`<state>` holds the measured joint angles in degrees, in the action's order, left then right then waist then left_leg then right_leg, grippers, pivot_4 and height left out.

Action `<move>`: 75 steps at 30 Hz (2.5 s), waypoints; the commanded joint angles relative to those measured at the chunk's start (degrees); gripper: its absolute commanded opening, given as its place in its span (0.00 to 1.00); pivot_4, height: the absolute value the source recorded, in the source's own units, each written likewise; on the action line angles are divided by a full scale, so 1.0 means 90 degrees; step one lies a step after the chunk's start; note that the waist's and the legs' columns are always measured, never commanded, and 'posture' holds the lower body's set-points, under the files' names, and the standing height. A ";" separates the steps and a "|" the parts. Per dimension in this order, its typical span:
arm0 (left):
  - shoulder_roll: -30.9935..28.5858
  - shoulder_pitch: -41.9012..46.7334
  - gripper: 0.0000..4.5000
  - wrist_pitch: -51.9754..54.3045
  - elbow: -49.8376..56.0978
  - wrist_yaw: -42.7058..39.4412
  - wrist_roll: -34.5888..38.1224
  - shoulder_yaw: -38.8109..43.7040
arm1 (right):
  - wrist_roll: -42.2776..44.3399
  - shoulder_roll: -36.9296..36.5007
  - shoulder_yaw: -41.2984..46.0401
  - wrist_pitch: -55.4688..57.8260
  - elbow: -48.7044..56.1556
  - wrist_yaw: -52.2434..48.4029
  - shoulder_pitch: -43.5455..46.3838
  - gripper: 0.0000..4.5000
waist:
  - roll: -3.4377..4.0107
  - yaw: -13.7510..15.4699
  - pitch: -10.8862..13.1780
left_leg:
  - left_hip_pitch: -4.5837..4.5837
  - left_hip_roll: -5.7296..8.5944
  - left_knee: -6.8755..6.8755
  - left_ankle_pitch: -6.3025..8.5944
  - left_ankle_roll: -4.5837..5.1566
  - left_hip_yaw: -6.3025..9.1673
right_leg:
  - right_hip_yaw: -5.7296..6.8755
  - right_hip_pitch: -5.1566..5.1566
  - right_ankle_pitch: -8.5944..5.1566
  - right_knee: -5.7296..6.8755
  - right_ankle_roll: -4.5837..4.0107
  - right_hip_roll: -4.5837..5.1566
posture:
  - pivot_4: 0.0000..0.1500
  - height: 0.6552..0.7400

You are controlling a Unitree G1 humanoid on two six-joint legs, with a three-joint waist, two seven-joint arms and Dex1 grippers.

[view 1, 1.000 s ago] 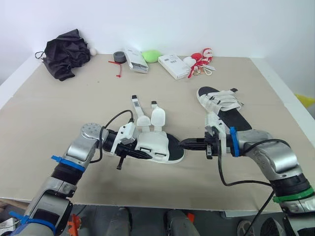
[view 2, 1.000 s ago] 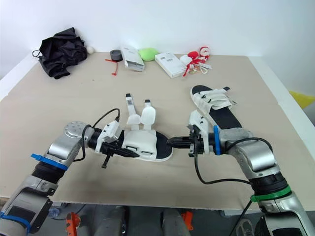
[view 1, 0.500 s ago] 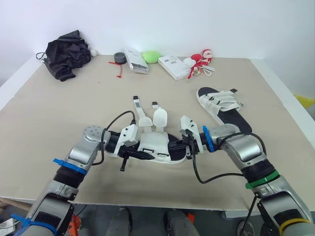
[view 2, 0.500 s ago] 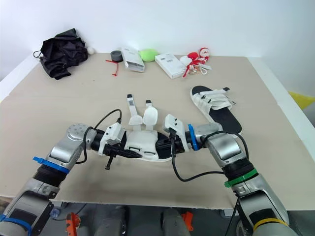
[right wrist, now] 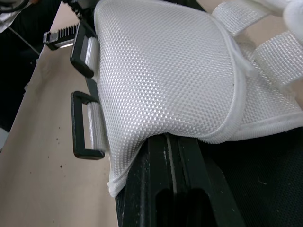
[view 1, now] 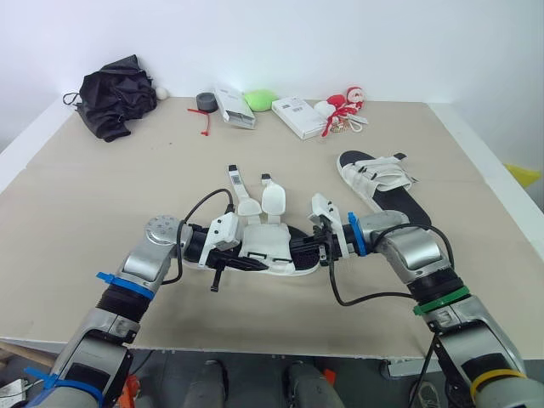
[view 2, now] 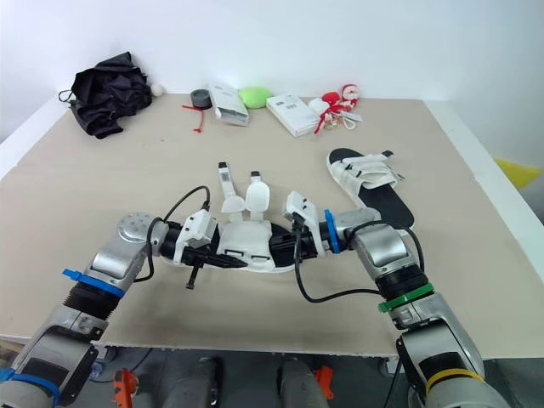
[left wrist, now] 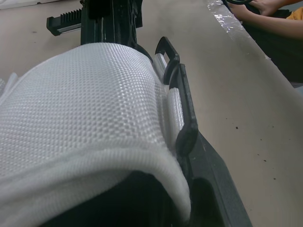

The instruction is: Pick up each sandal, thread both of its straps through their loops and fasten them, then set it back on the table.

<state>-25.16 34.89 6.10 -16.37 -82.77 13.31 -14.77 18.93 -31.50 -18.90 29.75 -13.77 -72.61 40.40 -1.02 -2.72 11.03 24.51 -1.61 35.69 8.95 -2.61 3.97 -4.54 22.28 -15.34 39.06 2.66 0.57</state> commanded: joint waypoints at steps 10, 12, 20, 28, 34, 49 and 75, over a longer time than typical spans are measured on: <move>-0.0176 -0.0084 0.74 0.0692 0.0506 0.0085 0.0444 0.0208 | -0.0675 0.0046 -0.0276 -0.0359 -0.0807 -0.0424 0.0230 0.00 | 0.0014 -0.0003 -0.0013 | -0.0024 0.0001 -0.0004 -0.0001 -0.0002 -0.0001 | -0.0004 -0.0023 -0.0001 -0.0001 0.0002 0.0000 | 1.00 0.98; -0.0312 -0.0088 0.95 0.1230 0.0795 0.0159 0.0663 0.0341 | -0.0700 0.0053 -0.0267 -0.0375 -0.0838 -0.0454 0.0247 0.00 | 0.0014 -0.0012 -0.0013 | -0.0023 0.0000 -0.0010 -0.0001 -0.0002 -0.0001 | -0.0004 -0.0020 -0.0002 -0.0001 0.0002 0.0000 | 1.00 0.98; -0.1593 0.0923 0.98 0.5162 0.0649 0.0063 0.2061 0.1131 | -0.0766 0.0134 -0.0287 -0.0485 -0.1007 -0.0539 0.0306 0.00 | 0.0003 -0.0022 -0.0007 | -0.0018 -0.0010 -0.0013 -0.0001 -0.0002 0.0005 | 0.0002 -0.0009 0.0000 -0.0001 -0.0005 -0.0014 | 1.00 0.98; -0.1225 0.1446 0.98 0.7180 -0.1113 0.1405 0.2754 0.2411 | -0.0784 0.0273 -0.0262 -0.0517 -0.1019 -0.0512 0.0297 0.00 | 0.0001 -0.0078 -0.0006 | -0.0023 -0.0016 -0.0028 -0.0001 -0.0002 0.0006 | 0.0006 -0.0005 -0.0007 -0.0001 -0.0012 -0.0020 | 1.00 0.98; -0.0173 0.1886 0.98 0.6951 -0.2938 0.3447 0.2482 0.3288 | -0.0772 0.0318 -0.0218 -0.0446 -0.0892 -0.0493 0.0262 0.00 | -0.0009 -0.0064 -0.0011 | -0.0020 -0.0017 -0.0026 -0.0009 -0.0014 0.0009 | 0.0007 -0.0005 0.0002 -0.0001 -0.0014 -0.0020 | 1.00 0.98; 0.0449 0.3010 0.98 0.5411 -0.5270 0.5244 0.2062 0.4017 | -0.0819 0.0346 -0.0195 -0.0373 -0.0783 -0.0486 0.0270 0.00 | 0.0010 -0.0021 -0.0037 | -0.0055 0.0004 -0.0031 -0.0054 -0.0054 0.0011 | 0.0011 -0.0042 0.0028 -0.0001 0.0000 -0.0002 | 1.00 0.98; 0.0180 0.1820 0.98 0.7417 -0.3006 0.3977 0.2228 0.3280 | -0.1343 0.0275 -0.0213 -0.1270 -0.2268 -0.0824 0.0885 0.00 | 0.0020 -0.0180 -0.0052 | -0.0050 0.0004 -0.0067 -0.0046 -0.0074 0.0008 | 0.0003 -0.0035 0.0007 -0.0018 0.0014 0.0000 | 1.00 0.98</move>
<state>-24.04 54.39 68.31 -44.08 -47.69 32.90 15.91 10.27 -27.57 -20.03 18.35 -31.51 -80.25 48.91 -0.85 -4.34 10.56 24.05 -1.56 35.04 8.53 -3.28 4.05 -4.52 21.96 -15.29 38.86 2.79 0.58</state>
